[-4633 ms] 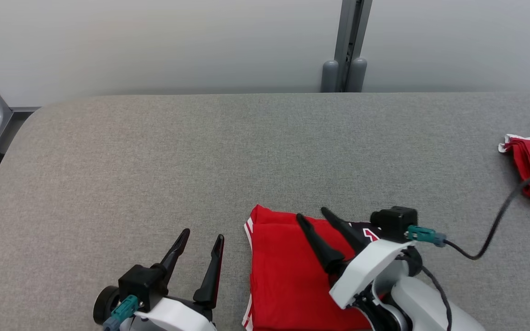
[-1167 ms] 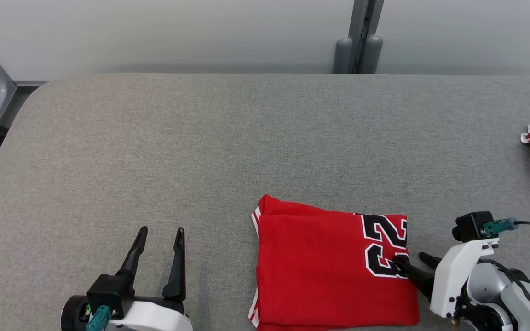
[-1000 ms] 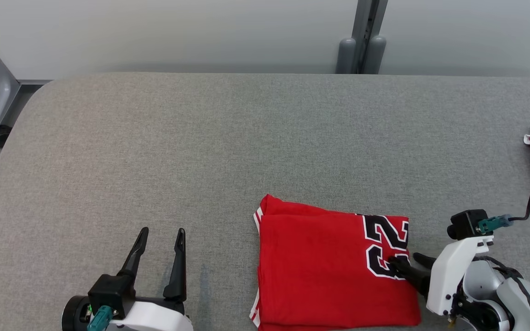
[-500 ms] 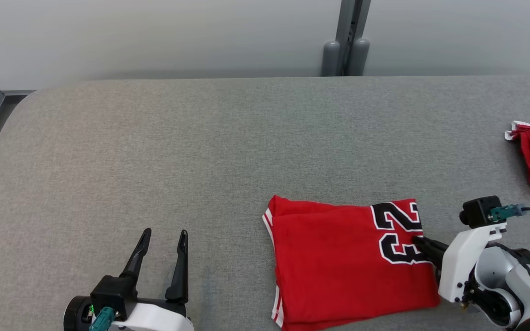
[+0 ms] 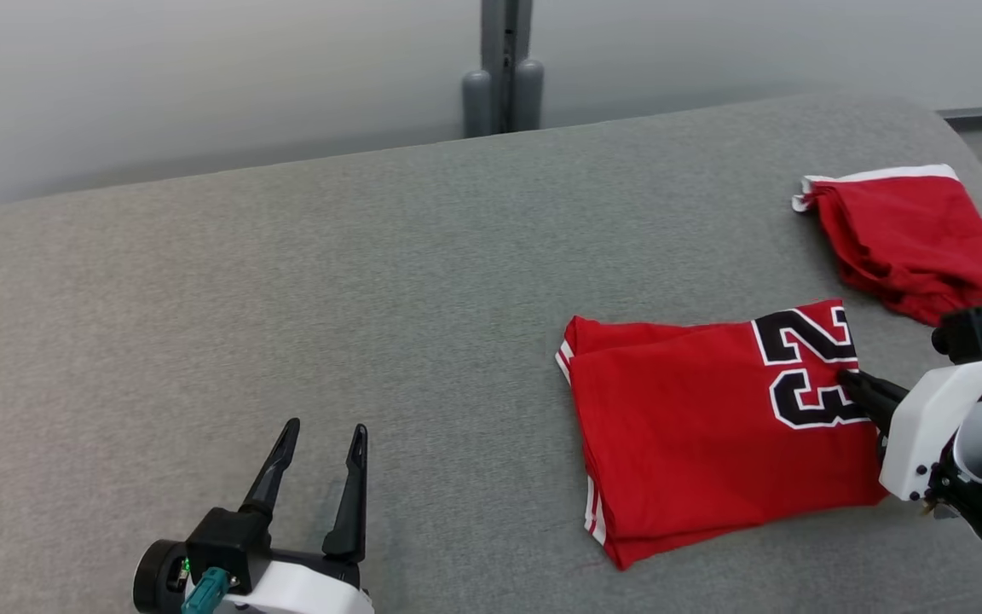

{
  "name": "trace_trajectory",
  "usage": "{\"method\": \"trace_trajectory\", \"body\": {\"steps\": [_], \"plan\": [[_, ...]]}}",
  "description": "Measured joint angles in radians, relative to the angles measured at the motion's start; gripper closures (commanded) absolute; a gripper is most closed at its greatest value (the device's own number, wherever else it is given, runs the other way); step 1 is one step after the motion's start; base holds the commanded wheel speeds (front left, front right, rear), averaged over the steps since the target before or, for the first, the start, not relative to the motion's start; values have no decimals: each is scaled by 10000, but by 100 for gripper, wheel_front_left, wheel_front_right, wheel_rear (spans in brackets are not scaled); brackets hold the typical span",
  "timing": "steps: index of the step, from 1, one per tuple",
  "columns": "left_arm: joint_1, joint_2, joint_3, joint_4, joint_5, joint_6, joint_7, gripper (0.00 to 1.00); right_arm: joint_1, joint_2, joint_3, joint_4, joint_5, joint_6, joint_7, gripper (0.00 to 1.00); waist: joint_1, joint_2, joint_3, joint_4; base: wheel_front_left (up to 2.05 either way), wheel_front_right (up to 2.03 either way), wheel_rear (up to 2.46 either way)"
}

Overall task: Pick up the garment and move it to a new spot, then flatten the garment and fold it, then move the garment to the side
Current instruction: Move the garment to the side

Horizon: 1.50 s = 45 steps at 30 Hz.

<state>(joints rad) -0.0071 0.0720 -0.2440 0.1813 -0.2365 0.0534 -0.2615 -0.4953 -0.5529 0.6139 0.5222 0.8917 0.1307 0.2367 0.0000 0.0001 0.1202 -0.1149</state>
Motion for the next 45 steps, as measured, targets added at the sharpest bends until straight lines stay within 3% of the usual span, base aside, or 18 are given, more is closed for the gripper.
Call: {"method": "trace_trajectory", "body": {"steps": [10, 16, 29, 37, 45], "plan": [[-432, 92, -94, 48, 188, -59, -2, 0, -453, 38, -286, -157, -343, 0, -13, 100, 0, 0, 411, -1685, 0, 0, 0], [-629, 134, -153, 134, 222, -84, -2, 0, -728, 219, -305, -148, -477, 0, -86, 100, 0, 0, 776, -2133, 0, 0, 0], [-648, 44, -138, 249, 65, -71, -2, 0, -2115, 351, -343, -257, -690, 0, 351, 100, 0, 0, 428, -1550, 0, 0, 0], [-646, -84, -174, 245, -15, -69, -2, 0, -3461, 757, -537, 453, -966, 0, 715, 100, 0, 0, 230, -1059, 0, 0, 0], [-652, -136, -142, 217, -4, -84, -2, 0, -4353, 445, -936, 1509, -1469, 0, 665, 100, 0, 0, 413, -614, 0, 0, 0]]}}
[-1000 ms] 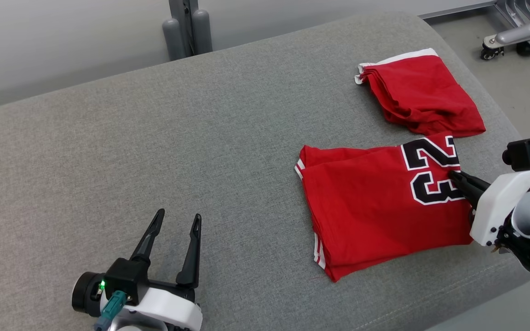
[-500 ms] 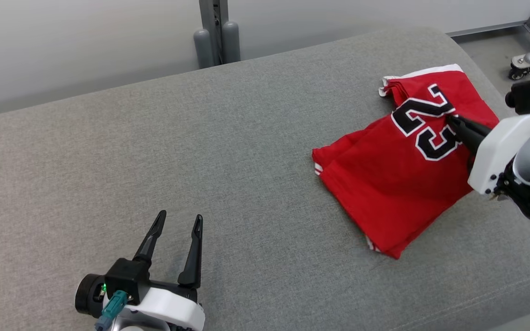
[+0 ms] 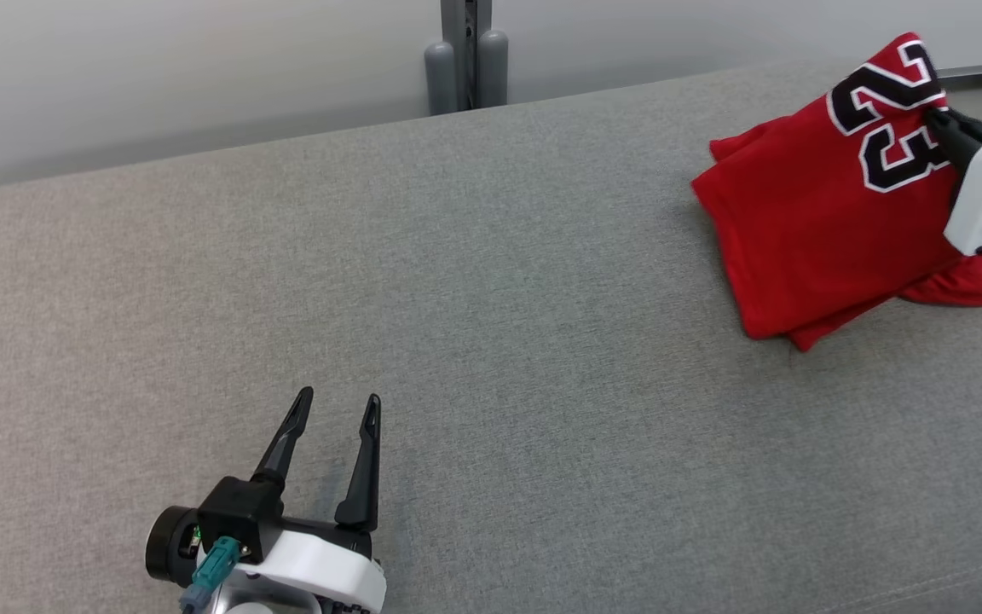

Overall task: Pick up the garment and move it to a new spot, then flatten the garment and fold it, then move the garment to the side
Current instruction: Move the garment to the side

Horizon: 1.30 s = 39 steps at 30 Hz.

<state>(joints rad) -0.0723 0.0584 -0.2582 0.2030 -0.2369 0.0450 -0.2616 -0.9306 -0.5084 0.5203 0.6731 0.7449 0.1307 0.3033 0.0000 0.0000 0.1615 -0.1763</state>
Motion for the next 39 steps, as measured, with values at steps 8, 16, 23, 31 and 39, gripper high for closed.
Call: {"method": "trace_trajectory", "body": {"steps": [8, 16, 23, 31, 39], "plan": [[-210, 0, 29, -71, 192, -81, 0, 0, -700, -924, -284, 1101, -832, 0, -151, 100, 0, 0, 618, 355, 0, 0, 0], [-540, 27, -61, -138, 430, -174, 0, 0, -1330, -1816, -309, 2182, -2146, 0, -376, 100, 0, 0, 1393, 796, 0, 0, 0], [-688, 98, -109, -230, 543, -190, 0, 0, -1737, -2150, -646, 3377, -3292, 2, -667, 100, 0, 0, 1990, 1182, 0, 0, 0], [-797, 182, -192, -345, 692, -190, 0, 0, -2402, -2366, -1442, 4932, -4930, 2, -1384, 100, 0, 0, 2664, 1449, 0, 0, 0], [-852, 249, -257, -376, 744, -188, 0, 0, -2760, -2138, -2464, 5756, -6192, 2, -1942, 13, 0, 0, 3016, 1489, 0, 0, 0]]}}
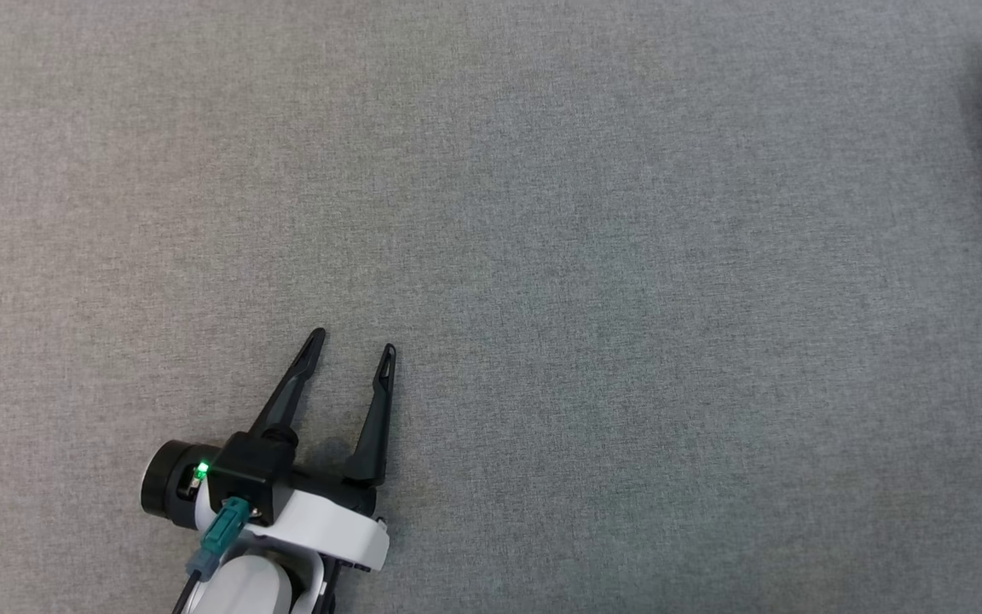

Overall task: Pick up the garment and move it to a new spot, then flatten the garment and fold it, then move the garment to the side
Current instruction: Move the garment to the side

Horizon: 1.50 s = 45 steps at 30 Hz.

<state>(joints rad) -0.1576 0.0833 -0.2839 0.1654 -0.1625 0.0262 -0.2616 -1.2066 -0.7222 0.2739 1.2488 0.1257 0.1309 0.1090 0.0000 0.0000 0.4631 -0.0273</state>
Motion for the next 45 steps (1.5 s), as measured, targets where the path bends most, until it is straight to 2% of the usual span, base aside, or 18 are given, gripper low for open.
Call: {"method": "trace_trajectory", "body": {"steps": [1, 7, 13, 23, 29, 37, 41, 45], "plan": [[-2, 8, -2, -4, 2, 6, 0, 0, 0, 61, -176, 46, -199, 0, -157, 0, 0, 0, 28, -1, 0, 0, 0], [-86, 63, -27, 25, 0, 21, 0, 0, 17, 604, -1137, 178, -1141, 0, -717, 0, 0, 0, 45, -52, 0, 0, 0], [-99, 104, -71, 61, -8, 61, 4, 0, 109, 1062, -1952, 178, -1954, 0, -832, 0, 0, 0, -80, -118, 0, 0, 0], [-148, 115, 10, 100, -230, 102, 2, 0, 648, 1933, -2968, -288, -2489, 0, -1628, 0, 0, 0, -685, -218, 0, 0, 0], [-210, 109, 389, 136, -539, 196, 2, 0, 1058, 2631, -3162, -594, -2117, 0, -2608, 0, 0, 0, -1392, -280, 0, 0, 0], [-83, -35, 926, 389, -1162, 368, 0, 0, 1930, 3419, -2476, -1208, -1244, -2, -3444, 0, 0, 0, -2580, -402, 0, 0, 0], [100, -98, 1058, 583, -1383, 483, 2, 0, 2862, 3962, -2182, -1870, -537, 0, -3599, 0, 0, 0, -3185, -451, 0, 0, 0], [469, -150, 1141, 844, -1613, 587, 2, 0, 4404, 4397, -1929, -3131, 178, -2, -3670, 0, 0, 0, -3872, -468, 0, 0, 0]]}}
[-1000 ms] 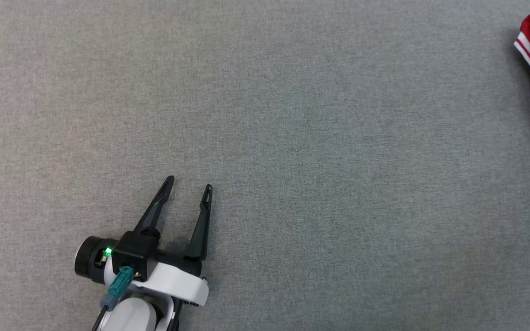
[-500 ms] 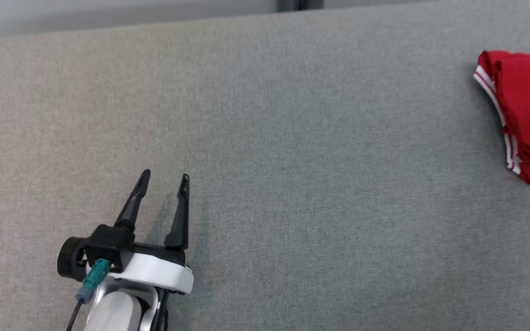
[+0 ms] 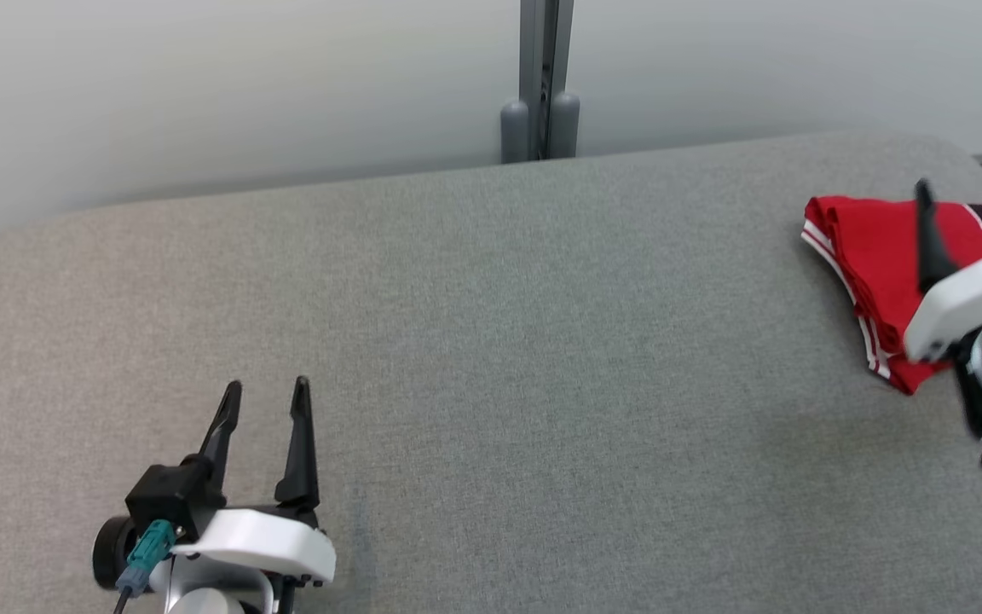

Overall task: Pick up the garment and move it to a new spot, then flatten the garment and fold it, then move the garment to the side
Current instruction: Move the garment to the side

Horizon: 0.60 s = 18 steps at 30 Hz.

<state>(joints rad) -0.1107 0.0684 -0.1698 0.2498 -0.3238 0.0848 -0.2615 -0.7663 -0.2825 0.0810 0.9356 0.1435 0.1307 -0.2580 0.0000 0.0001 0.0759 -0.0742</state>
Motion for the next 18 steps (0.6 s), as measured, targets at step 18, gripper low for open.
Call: {"method": "trace_trajectory", "body": {"steps": [18], "plan": [[1044, 136, -84, 115, 322, 483, -2, 0, 5157, 2173, 15, -5035, -56, 0, 435, 0, 0, 0, -810, 312, 0, 0, 0]]}}
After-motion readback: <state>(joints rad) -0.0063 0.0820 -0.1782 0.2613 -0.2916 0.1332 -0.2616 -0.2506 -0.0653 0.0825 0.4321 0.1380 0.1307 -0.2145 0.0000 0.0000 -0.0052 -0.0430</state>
